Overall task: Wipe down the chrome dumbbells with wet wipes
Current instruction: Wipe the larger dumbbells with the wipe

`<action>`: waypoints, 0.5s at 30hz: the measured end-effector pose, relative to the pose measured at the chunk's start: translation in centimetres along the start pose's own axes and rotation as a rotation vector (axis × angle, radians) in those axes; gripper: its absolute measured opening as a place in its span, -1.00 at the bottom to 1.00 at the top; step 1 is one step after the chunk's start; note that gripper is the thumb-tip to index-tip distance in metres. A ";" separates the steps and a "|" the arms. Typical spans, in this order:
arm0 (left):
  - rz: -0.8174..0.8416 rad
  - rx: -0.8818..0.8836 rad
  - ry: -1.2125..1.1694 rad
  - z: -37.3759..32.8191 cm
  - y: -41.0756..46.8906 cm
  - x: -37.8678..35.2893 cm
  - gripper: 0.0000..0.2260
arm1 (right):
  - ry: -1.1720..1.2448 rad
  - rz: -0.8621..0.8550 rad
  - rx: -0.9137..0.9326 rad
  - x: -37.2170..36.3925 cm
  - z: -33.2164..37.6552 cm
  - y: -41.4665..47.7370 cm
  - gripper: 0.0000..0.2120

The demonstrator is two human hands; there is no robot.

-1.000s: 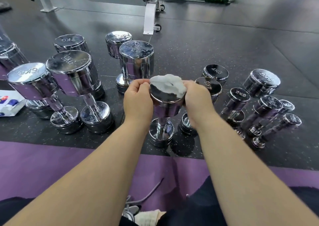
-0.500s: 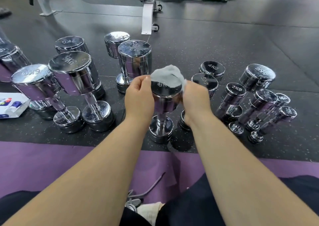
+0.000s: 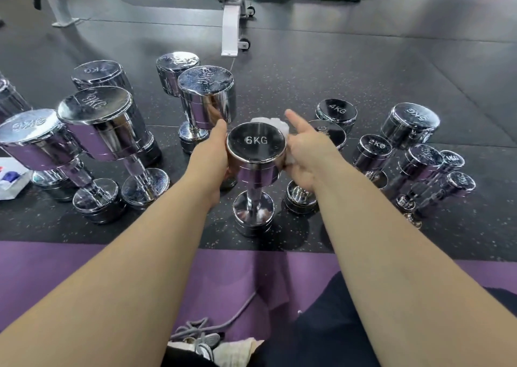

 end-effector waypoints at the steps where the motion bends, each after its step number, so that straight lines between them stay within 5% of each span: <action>1: 0.005 -0.017 0.004 -0.1 -0.1 -0.2 -0.70 | 0.009 0.017 0.000 0.3 -0.4 -0.7 -0.43; 7: 0.023 -0.031 -0.012 0.9 -0.6 -0.2 -0.64 | 0.324 -0.084 -0.057 -0.4 -1.1 -3.5 -0.55; 10: 0.011 -0.040 -0.028 0.9 -0.6 -0.1 -0.67 | 0.252 -0.081 0.138 -0.9 -0.8 -3.3 -0.59; 12: 0.015 -0.035 -0.024 1.0 -0.9 -0.1 -0.66 | 0.160 -0.072 0.096 -1.2 -2.3 -3.6 -0.74; 15: 0.028 -0.036 -0.033 1.2 -1.1 -0.3 -0.65 | 0.283 -0.040 0.092 -1.7 -3.5 -4.2 -0.65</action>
Point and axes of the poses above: each hand's wrist, its own y-axis towards the middle knuckle, its own x-axis out of the back of the hand, z = x × y, the point moved 1 cm from there along y, towards the middle knuckle, and after that the axes turned 11 degrees about x, right-handed, at the moved point
